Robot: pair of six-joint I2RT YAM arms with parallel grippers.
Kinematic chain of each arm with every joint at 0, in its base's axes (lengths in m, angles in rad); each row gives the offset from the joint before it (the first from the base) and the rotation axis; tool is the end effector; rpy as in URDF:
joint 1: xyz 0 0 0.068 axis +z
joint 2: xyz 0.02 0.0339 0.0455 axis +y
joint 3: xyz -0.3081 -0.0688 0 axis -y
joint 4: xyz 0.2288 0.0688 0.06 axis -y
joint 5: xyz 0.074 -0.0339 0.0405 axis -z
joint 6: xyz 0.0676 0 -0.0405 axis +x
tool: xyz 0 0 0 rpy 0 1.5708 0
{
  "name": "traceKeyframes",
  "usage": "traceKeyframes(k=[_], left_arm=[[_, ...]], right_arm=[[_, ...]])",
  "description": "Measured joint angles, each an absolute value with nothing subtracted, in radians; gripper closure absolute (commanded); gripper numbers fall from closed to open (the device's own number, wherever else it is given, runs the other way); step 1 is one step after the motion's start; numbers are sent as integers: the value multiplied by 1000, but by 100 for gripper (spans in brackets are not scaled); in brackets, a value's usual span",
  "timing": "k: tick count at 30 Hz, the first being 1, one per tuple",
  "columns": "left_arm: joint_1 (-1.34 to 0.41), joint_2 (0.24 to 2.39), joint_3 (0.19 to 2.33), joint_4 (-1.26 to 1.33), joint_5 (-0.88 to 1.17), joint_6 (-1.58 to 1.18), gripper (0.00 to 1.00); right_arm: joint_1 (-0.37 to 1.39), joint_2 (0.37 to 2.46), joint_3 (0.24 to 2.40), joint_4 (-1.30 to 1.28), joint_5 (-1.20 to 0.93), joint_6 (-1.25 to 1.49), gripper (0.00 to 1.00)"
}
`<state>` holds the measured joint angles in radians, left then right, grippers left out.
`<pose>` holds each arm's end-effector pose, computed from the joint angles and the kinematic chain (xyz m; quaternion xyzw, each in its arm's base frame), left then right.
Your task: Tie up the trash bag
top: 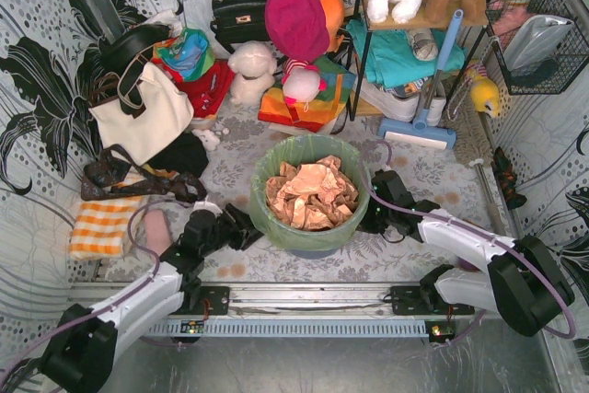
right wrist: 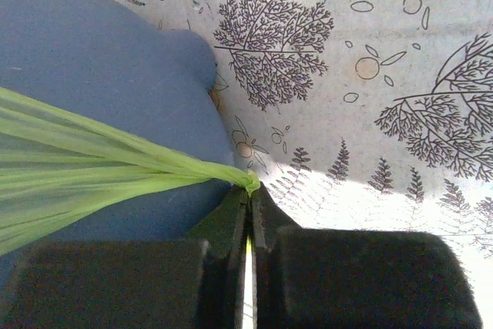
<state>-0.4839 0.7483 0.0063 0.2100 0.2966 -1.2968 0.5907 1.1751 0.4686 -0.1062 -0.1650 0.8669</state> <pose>0.0996 -0.0747 0.1424 -0.2721 0.8176 -0.4623 0.2091 0.1690 0.1267 0.1927 0.0973 0.9212 0.3027 0.2241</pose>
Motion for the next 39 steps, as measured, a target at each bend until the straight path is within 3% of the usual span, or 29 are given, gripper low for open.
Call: traceKeyframes(k=[8, 19, 22, 24, 29, 39], left_arm=[[-476, 717, 6, 363, 309, -1489, 45], [-476, 753, 6, 314, 318, -1529, 46], [-476, 760, 6, 270, 315, -1522, 46], [-476, 758, 7, 232, 308, -1514, 45], [-476, 728, 12, 111, 273, -1489, 45], [-476, 772, 8, 148, 279, -1517, 46]], right_arm=[[590, 1175, 473, -128, -152, 863, 100], [590, 1146, 473, -139, -146, 865, 99], [590, 1124, 483, -165, -130, 868, 66], [589, 1105, 502, -210, -102, 870, 58], [590, 976, 604, -376, -7, 875, 48], [590, 805, 873, -609, 110, 867, 49]])
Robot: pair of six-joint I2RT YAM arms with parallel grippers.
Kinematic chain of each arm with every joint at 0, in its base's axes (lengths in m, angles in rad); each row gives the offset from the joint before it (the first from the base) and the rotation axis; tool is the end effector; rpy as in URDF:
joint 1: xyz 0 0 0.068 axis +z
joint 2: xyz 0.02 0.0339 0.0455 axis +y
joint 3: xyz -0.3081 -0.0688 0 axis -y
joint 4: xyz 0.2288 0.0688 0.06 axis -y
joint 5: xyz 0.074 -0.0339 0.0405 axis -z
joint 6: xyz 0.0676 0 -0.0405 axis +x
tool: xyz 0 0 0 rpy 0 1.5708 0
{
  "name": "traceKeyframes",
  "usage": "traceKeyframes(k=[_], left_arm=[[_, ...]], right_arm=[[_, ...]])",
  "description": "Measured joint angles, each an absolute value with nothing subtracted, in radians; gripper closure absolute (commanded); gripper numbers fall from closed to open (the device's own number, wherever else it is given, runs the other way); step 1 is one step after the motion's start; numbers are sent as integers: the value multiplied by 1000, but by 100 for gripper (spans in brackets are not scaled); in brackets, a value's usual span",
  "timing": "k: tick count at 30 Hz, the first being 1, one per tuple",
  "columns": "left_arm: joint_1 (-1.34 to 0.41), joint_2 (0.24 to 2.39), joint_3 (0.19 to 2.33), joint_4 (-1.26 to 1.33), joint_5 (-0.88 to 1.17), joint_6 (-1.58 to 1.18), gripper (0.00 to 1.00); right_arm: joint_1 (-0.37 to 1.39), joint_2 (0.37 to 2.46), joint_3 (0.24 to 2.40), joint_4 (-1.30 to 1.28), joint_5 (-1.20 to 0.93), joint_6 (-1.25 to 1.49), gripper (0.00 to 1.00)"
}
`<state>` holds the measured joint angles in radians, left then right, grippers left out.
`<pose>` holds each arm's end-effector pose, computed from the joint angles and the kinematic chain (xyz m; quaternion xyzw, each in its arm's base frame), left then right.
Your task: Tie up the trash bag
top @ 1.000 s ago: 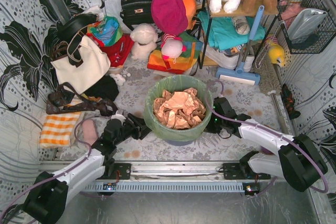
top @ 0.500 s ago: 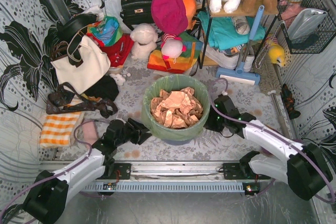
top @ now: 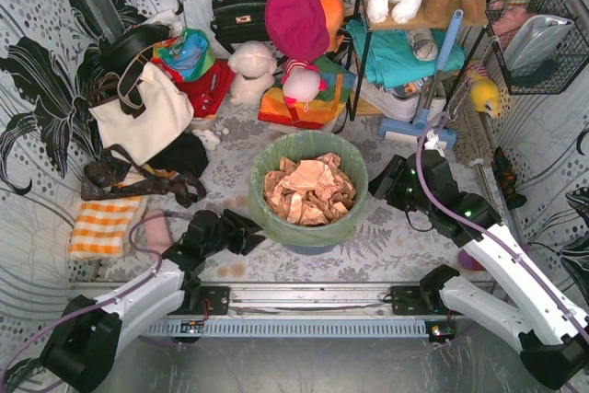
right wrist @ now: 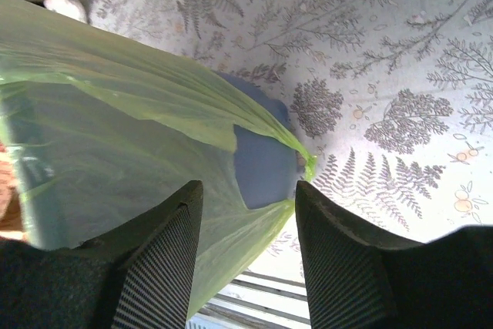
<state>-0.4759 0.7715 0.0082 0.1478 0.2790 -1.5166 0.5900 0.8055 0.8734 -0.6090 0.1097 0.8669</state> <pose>0.0976 -0.0713 0.1332 -0.3818 0.7948 -0.4492 0.1437 0.1302 0.0783 0.3384 0.1467 0.8570 0.2917 0.3986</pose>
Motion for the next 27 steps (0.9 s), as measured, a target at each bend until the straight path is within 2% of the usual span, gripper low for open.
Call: traceKeyframes(k=[6, 19, 24, 27], left_arm=[[-476, 771, 8, 250, 291, -1612, 47], [-476, 776, 8, 178, 298, -1765, 52], [-476, 807, 8, 186, 309, -1799, 61], [-476, 833, 8, 192, 317, -1813, 63]], right_arm=[[590, 838, 873, -632, 98, 867, 52], [590, 817, 871, -632, 99, 868, 54], [590, 814, 859, -633, 99, 868, 55], [590, 814, 856, -633, 99, 868, 55]])
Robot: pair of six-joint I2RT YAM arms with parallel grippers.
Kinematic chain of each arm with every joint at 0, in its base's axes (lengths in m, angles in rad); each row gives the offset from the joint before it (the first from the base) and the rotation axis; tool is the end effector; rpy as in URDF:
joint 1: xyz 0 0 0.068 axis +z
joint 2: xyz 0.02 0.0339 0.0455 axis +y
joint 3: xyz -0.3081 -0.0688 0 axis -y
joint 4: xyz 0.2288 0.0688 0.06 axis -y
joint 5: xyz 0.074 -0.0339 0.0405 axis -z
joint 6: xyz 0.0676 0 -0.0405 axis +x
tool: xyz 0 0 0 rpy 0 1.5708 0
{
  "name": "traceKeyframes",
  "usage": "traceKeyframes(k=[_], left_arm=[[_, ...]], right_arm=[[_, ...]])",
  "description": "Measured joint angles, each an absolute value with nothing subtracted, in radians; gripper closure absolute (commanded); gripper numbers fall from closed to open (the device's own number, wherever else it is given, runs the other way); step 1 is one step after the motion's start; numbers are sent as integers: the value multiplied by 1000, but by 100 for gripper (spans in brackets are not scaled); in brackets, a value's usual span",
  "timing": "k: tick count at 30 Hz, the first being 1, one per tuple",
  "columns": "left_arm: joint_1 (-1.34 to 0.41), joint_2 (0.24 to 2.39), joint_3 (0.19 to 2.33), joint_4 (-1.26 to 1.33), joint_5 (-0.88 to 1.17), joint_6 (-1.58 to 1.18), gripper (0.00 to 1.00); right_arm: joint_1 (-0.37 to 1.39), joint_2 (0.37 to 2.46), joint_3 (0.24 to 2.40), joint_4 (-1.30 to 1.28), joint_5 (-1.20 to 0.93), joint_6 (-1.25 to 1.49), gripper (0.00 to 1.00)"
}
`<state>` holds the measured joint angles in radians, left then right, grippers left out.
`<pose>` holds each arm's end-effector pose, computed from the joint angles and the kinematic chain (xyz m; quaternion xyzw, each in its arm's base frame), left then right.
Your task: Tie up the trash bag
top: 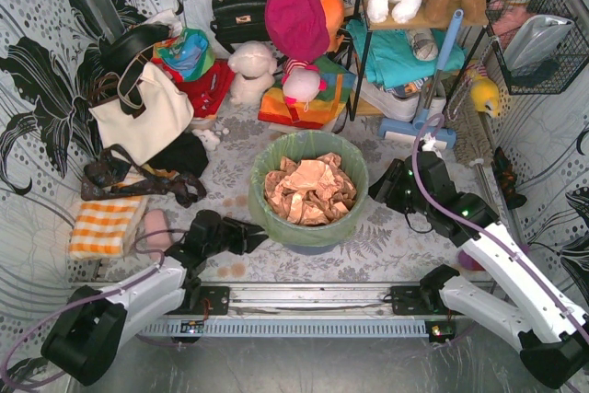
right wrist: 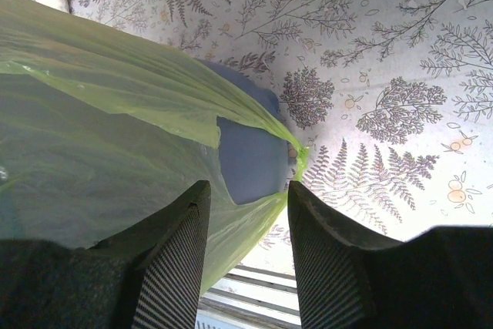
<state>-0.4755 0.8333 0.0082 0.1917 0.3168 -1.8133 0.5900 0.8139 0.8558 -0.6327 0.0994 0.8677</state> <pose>0.1002 -0.0753 0.1324 -0.4904 0.7353 -0.4643 0.0564 0.1299 0.0789 0.3283 0.1451 0.8695 0.2804 0.3798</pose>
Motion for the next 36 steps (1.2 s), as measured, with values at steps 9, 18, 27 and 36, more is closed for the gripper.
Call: traceKeyframes(k=[9, 18, 27, 36], left_arm=[[-476, 939, 10, 249, 328, -1821, 67], [-476, 1045, 25, 350, 300, -1839, 95], [-476, 1101, 46, 373, 289, -1839, 100], [-475, 878, 170, 6, 233, -1682, 100]], right_arm=[[590, 808, 845, -633, 103, 868, 56], [590, 793, 830, -633, 115, 868, 56], [590, 789, 804, -633, 118, 875, 57], [590, 754, 791, -636, 125, 879, 57]])
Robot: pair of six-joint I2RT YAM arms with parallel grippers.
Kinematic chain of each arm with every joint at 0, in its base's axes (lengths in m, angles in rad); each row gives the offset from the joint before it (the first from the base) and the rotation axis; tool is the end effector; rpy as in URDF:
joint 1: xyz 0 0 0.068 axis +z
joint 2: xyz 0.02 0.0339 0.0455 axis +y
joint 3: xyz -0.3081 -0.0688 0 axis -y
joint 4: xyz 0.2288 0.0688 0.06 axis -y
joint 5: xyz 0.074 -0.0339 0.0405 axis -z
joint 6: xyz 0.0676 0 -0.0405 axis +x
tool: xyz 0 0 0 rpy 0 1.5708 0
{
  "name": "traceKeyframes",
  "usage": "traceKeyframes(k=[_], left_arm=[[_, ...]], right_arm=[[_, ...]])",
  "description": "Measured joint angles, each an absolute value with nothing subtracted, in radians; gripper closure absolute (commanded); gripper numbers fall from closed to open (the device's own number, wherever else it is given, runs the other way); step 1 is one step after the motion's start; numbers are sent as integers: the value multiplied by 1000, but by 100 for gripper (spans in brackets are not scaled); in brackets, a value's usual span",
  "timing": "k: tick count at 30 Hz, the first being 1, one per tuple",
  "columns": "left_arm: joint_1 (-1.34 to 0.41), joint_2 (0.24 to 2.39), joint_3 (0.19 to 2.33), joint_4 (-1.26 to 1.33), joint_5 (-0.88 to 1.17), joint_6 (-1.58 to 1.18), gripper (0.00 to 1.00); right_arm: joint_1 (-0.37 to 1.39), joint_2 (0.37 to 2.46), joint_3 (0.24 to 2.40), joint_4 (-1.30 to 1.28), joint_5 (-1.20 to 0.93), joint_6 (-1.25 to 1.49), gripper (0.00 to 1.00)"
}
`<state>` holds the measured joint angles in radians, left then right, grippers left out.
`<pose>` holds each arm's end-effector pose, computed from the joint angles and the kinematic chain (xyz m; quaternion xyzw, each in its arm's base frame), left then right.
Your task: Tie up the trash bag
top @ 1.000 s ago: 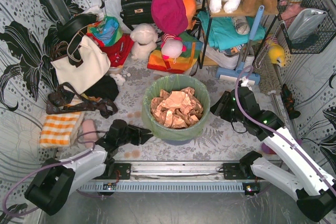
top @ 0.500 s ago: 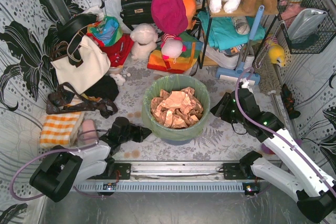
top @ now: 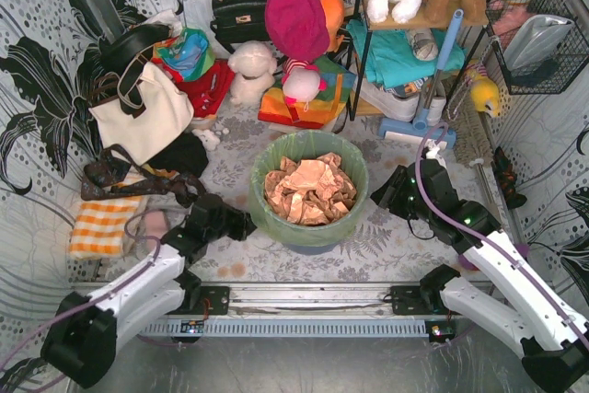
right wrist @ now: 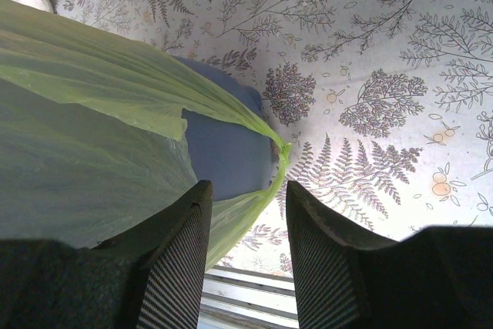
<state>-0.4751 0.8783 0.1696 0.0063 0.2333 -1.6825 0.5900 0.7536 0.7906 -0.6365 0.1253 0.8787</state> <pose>0.1198 -0.0792 0.1570 -0.4712 0.7696 -0.4181 0.1043 0.1196 0.0699 0.3131 0.1559 0.8693 0.2711 0.3829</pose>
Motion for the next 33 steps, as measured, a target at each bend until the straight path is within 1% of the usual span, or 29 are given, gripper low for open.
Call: traceKeyframes(k=[3, 6, 10, 12, 13, 15, 19, 20, 21, 22, 23, 24, 25, 28, 30, 33], left_arm=[[-474, 788, 277, -140, 160, -1608, 100], [-470, 764, 365, -265, 98, -1543, 100], [-470, 756, 432, -419, 15, -1479, 100], [-470, 739, 434, -456, -2, -1454, 99], [-470, 735, 434, -470, -3, -1444, 95], [-470, 742, 431, -469, 9, -1435, 83], [-470, 803, 368, -384, 92, -1445, 70], [-470, 823, 336, -349, 117, -1455, 65], [-470, 837, 302, -317, 144, -1468, 57], [-470, 844, 263, -285, 173, -1485, 45], [-470, 847, 230, -258, 196, -1503, 38], [-470, 849, 201, -232, 216, -1518, 33], [-470, 852, 177, -202, 236, -1542, 31], [-469, 863, 154, -88, 292, -1584, 32], [-469, 881, 142, -27, 316, -1606, 35], [-469, 917, 116, 55, 345, -1638, 44]], right_arm=[[590, 755, 792, -637, 125, 878, 57], [590, 768, 816, -648, 125, 875, 57], [590, 788, 870, -651, 124, 863, 57], [590, 795, 893, -651, 123, 851, 58], [590, 798, 900, -651, 122, 848, 58], [590, 802, 908, -650, 120, 844, 58], [590, 808, 908, -651, 113, 844, 58], [590, 808, 908, -651, 113, 844, 58], [590, 808, 908, -650, 112, 844, 58], [590, 808, 908, -651, 112, 844, 58], [590, 808, 908, -651, 109, 844, 58], [590, 808, 908, -651, 109, 844, 58], [590, 808, 908, -651, 109, 844, 58], [590, 808, 908, -650, 109, 844, 58], [590, 808, 908, -651, 109, 844, 58], [590, 808, 908, -651, 109, 844, 58]])
